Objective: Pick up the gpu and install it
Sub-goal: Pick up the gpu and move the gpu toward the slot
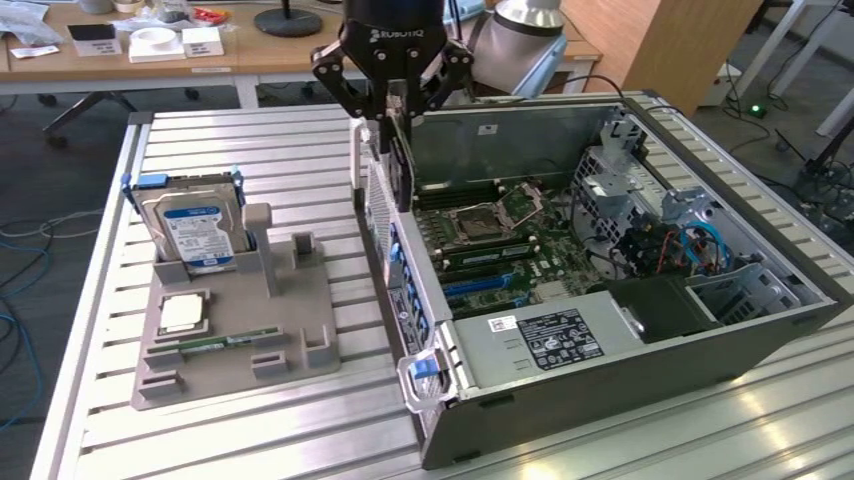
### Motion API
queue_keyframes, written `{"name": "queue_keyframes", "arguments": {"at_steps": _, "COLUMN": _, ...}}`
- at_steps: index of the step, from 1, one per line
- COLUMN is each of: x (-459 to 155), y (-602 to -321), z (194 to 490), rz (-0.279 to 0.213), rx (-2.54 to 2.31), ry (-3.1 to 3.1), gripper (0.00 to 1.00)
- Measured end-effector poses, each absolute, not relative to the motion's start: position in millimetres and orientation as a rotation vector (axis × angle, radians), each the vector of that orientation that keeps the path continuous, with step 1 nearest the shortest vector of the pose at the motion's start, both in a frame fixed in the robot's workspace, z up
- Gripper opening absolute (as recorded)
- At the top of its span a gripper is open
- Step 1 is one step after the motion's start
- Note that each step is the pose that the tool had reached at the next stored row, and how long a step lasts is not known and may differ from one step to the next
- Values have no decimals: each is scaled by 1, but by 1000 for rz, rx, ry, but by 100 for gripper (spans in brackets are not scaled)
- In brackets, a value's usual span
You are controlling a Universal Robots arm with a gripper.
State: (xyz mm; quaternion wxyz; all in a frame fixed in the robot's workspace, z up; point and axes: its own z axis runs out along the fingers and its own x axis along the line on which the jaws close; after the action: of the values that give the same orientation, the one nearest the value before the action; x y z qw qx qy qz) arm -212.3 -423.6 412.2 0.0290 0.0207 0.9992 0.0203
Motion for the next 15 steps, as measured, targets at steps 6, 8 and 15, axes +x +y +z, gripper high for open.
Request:
{"name": "queue_keyframes", "arguments": {"at_steps": 6, "x": -200, "y": -422, "z": 412, "rz": 62, "rx": 64, "ry": 3082, "gripper": 26}}
{"name": "queue_keyframes", "arguments": {"at_steps": 8, "x": -195, "y": -421, "z": 412, "rz": 62, "rx": 64, "ry": 3082, "gripper": 26}}
{"name": "queue_keyframes", "arguments": {"at_steps": 15, "x": -177, "y": -420, "z": 412, "rz": 63, "rx": 64, "ry": 3082, "gripper": 26}}
